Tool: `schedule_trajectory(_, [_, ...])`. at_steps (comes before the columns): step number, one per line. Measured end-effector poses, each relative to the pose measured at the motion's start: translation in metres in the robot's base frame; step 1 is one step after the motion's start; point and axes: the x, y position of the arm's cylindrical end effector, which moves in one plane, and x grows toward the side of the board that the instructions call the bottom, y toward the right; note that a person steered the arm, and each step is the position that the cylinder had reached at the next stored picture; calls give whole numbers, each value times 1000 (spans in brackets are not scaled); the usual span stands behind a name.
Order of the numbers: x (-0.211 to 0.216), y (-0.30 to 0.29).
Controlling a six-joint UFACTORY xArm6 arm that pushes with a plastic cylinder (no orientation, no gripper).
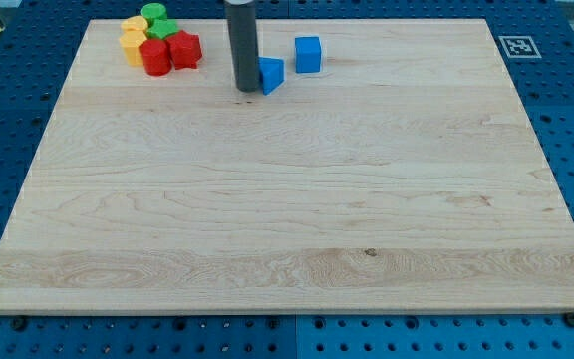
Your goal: Push the blue triangle into the blue cube
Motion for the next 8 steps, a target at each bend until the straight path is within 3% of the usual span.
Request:
schedule_trajectory(3, [-35, 62])
schedule_trajectory(5, [-50, 53])
schedule_trajectory(6, [-22, 50])
schedule_trajectory(7, [18, 11])
schedule_trajectory(8, [30, -70])
